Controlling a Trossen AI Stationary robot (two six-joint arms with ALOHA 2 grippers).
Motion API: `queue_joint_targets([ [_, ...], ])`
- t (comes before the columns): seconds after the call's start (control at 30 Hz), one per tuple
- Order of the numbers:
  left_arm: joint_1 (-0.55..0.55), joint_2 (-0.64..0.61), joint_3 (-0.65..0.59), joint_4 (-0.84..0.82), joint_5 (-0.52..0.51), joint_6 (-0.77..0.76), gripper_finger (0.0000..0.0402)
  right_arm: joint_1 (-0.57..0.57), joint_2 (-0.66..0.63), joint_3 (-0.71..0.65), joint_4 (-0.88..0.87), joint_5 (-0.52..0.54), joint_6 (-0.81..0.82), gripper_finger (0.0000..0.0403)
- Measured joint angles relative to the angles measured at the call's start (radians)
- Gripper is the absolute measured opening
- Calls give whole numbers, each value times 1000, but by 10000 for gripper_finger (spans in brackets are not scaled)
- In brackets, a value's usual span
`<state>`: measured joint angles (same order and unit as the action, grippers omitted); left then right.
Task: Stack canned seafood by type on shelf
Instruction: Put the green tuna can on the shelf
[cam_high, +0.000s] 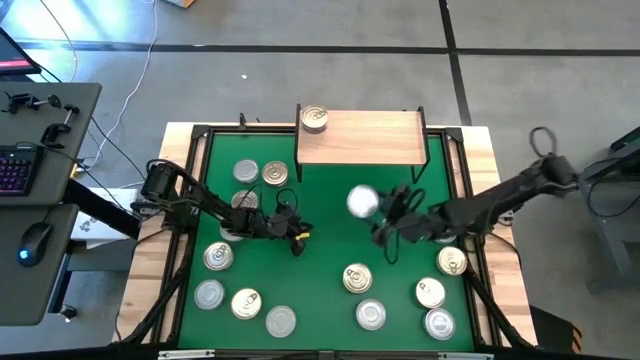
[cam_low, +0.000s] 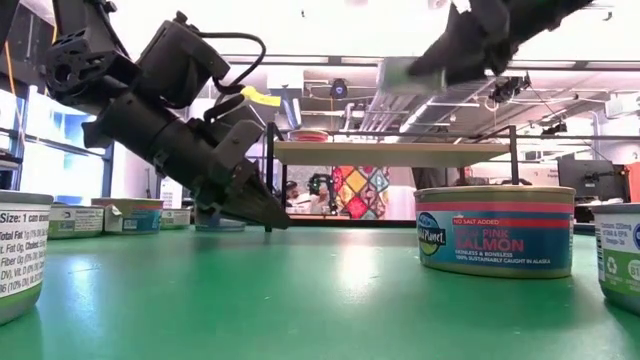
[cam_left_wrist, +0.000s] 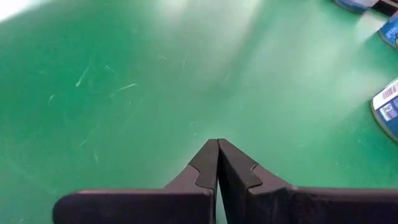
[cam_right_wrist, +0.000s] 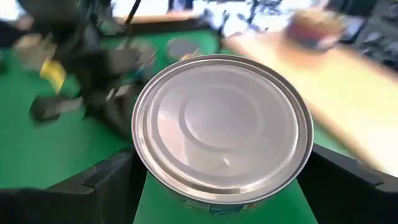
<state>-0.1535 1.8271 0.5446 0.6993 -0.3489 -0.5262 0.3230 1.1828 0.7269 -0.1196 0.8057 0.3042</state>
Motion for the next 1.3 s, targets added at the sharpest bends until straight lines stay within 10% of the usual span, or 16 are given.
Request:
queue_joint_targets([
  [0.63,6,-19,69,31,70,85,0,-685,-127,63,-254,-363,-219,374],
  [0.87,58,-44,362,-202,134,328,0,-811,-127,63,-278,-583,-227,396],
  [1.3,363,60,922,-551,280,627,0,-840,-70,31,-254,-621,-290,399],
])
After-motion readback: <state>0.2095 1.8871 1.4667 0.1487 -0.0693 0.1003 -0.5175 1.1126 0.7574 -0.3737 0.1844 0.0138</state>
